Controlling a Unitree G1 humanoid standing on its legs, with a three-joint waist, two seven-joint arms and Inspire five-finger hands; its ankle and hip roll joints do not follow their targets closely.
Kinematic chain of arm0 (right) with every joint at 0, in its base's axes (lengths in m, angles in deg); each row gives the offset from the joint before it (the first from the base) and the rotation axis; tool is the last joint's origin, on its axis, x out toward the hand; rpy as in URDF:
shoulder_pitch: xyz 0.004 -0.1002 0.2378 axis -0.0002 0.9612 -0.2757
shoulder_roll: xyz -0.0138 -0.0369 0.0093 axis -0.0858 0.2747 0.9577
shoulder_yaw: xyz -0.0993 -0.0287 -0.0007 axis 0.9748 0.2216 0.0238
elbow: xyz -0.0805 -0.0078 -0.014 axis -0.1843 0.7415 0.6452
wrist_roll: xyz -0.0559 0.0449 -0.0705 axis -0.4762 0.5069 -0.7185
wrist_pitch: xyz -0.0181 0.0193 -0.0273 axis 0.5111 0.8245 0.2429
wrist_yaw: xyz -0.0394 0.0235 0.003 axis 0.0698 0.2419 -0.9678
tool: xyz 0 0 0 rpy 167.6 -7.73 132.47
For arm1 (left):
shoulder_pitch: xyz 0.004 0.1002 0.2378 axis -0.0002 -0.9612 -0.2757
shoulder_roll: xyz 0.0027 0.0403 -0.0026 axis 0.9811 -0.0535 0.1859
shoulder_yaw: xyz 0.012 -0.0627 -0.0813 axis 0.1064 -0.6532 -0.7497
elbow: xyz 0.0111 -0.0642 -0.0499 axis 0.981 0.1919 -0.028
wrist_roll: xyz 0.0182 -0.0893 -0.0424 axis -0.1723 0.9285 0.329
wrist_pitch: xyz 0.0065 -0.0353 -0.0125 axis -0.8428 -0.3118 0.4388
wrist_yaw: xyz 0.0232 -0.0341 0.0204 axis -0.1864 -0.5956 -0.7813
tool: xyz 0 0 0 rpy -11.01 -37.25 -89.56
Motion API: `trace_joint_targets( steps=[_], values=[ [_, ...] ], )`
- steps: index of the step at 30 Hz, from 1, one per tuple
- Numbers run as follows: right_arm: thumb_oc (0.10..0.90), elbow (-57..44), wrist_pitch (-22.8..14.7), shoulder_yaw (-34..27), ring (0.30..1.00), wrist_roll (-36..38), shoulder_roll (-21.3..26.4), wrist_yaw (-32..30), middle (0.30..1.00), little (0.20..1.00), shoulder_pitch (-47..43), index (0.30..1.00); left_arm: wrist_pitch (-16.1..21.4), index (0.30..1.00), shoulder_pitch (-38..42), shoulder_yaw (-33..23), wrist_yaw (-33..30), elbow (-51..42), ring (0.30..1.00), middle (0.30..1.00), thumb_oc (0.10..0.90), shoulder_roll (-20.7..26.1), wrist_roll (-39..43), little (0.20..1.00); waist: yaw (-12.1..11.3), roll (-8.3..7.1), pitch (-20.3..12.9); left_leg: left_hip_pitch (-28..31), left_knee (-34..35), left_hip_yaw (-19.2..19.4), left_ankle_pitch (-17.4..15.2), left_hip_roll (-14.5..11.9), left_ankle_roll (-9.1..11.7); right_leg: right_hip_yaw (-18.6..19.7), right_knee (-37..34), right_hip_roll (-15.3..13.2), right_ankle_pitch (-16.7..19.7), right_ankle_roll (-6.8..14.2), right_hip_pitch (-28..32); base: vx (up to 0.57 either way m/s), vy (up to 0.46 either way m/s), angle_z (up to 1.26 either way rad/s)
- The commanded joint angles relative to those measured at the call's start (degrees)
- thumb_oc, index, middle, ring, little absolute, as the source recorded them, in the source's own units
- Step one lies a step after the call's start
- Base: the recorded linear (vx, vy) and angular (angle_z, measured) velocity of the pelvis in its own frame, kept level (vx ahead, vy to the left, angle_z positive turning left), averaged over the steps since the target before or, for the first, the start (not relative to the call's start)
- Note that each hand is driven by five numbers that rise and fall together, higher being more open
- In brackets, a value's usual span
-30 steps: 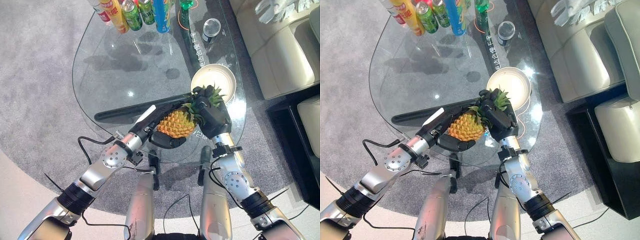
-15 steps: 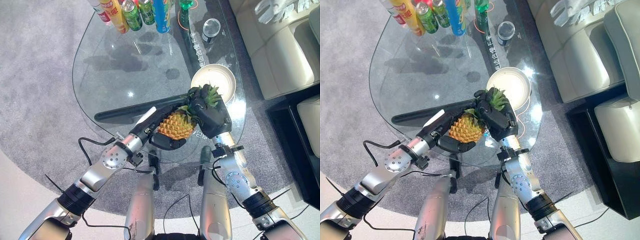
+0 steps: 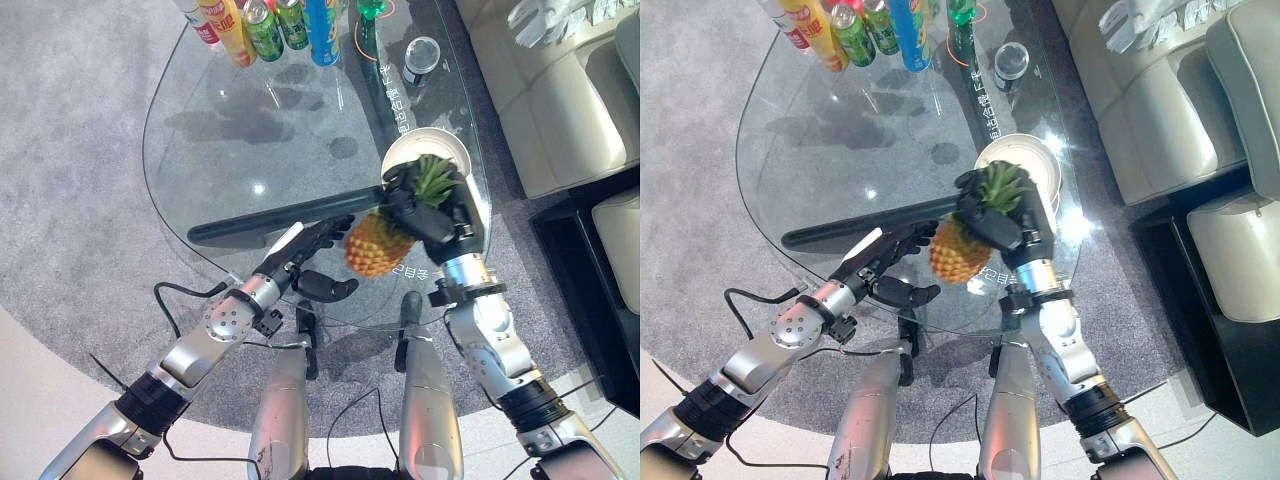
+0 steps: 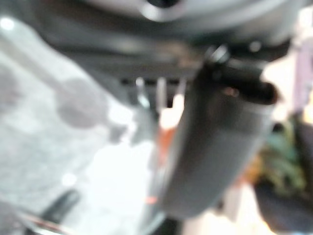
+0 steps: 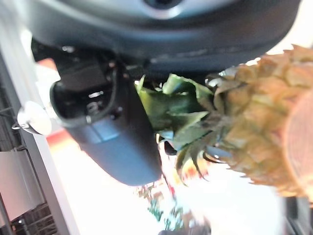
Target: Pick up the fruit to the plate
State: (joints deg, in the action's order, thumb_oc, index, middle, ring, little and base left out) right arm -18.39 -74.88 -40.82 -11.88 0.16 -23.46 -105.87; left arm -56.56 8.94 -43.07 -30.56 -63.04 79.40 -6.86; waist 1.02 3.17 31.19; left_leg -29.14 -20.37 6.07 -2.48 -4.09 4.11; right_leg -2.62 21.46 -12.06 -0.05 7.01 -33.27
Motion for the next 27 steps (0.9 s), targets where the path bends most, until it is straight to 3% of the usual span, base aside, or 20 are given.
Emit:
trace_joint_targets(
  steps=[1, 6, 17, 24, 27],
  values=[
    [0.1, -10.8, -9.3, -2.7, 0.3, -5.9, 0.6, -2.6, 0.3, 0.2, -5.7, 0.3, 3.4, 0.9, 0.2, -2.4, -1.3, -6.8, 0.9, 0.9, 0.8, 0.9, -0.8, 0.9, 2.0, -0.37, -1.4, -0.5, -1.9, 5.4, -2.9, 7.4, -4.8, -6.9, -3.3, 8.1, -2.1, -3.6, 4.1, 0.0, 0.0, 0.0],
    [0.1, -10.2, -8.6, -3.9, 0.3, -14.5, 2.7, -11.2, 0.3, 0.2, -7.3, 0.3, 2.7, 0.9, 0.3, -2.0, -2.2, -6.4, 0.9, 0.9, 0.8, 0.7, -0.4, 0.9, 1.9, -0.24, -1.4, -1.1, -2.0, 5.4, -3.0, 7.3, -4.8, -7.0, -3.2, 8.0, -2.1, -3.5, 3.5, 0.0, 0.0, 0.0],
    [0.1, -7.8, -8.9, -4.6, 0.3, -18.9, 4.6, -18.9, 0.3, 0.2, -12.7, 0.3, 2.0, 0.9, 1.4, 0.4, -4.1, -4.0, 0.9, 0.9, 0.8, -0.8, 0.5, 0.9, 1.3, 0.24, -1.4, -3.3, -2.9, 4.9, -3.3, 7.6, -4.8, -7.1, -2.5, 7.9, -2.3, -3.5, 1.5, 0.0, 0.0, 0.0],
    [0.1, -3.7, -6.5, -4.2, 0.3, -24.1, 7.0, -27.4, 0.3, 0.2, -22.1, 0.3, 1.5, 0.9, 1.6, 4.0, -7.1, -1.0, 0.9, 0.9, 0.8, -2.9, 1.5, 0.9, 0.3, 1.6, -1.4, -5.8, -4.2, 4.7, -3.8, 7.8, -4.6, -7.2, -1.3, 7.8, -2.6, -3.7, -1.0, 0.01, 0.01, 0.0],
    [0.1, -3.3, -6.3, -4.3, 0.3, -23.9, 7.2, -28.0, 0.3, 0.2, -22.8, 0.3, 1.5, 0.9, 1.4, 4.4, -7.7, -0.6, 0.9, 0.9, 0.8, -3.2, 1.7, 0.9, 0.2, 1.77, -1.4, -6.1, -4.2, 4.7, -3.9, 7.9, -4.6, -7.2, -1.2, 7.8, -2.7, -3.8, -1.2, 0.0, 0.011, 0.0]
  ],
)
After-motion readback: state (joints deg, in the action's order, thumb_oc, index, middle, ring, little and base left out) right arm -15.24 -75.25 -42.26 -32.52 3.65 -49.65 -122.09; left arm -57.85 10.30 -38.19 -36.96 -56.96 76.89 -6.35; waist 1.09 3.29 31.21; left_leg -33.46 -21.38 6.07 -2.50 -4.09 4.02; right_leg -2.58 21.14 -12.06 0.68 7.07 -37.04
